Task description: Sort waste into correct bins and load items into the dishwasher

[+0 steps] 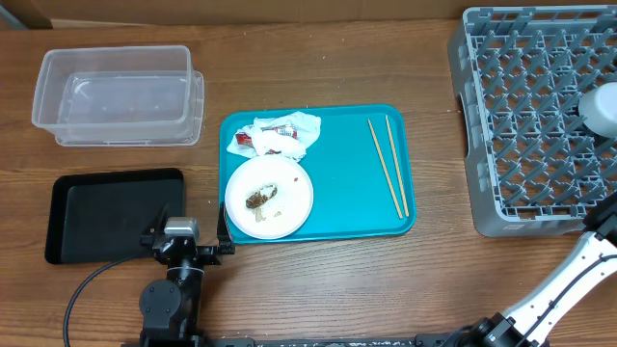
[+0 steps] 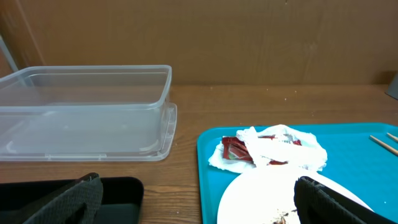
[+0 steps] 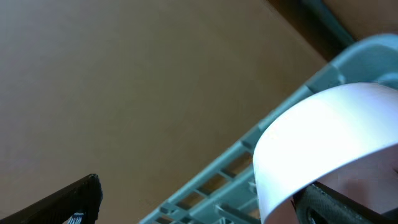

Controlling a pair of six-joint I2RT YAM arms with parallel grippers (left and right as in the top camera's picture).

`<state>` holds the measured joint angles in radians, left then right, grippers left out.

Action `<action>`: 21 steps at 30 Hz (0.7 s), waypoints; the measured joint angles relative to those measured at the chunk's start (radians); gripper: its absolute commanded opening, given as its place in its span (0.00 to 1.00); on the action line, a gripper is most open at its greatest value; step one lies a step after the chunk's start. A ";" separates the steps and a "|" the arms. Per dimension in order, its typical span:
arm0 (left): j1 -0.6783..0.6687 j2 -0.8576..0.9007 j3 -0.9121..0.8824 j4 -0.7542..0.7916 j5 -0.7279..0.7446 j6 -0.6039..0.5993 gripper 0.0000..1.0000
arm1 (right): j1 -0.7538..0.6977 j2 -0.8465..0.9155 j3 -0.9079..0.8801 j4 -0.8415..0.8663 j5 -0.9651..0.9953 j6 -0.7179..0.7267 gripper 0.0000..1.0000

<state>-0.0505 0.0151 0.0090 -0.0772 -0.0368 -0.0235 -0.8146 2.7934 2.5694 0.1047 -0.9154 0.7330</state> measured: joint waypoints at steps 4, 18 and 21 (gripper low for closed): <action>0.000 0.000 0.000 0.000 0.000 0.000 1.00 | 0.018 -0.051 0.000 -0.002 0.060 -0.005 1.00; 0.000 0.000 0.000 0.000 0.000 0.000 1.00 | 0.145 -0.111 0.000 -0.280 0.378 -0.193 1.00; 0.000 0.000 0.000 0.000 0.000 0.000 1.00 | 0.145 -0.111 0.000 -0.305 0.425 -0.216 0.96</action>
<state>-0.0505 0.0151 0.0090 -0.0772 -0.0368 -0.0235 -0.6701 2.6827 2.5698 -0.2005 -0.4900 0.5167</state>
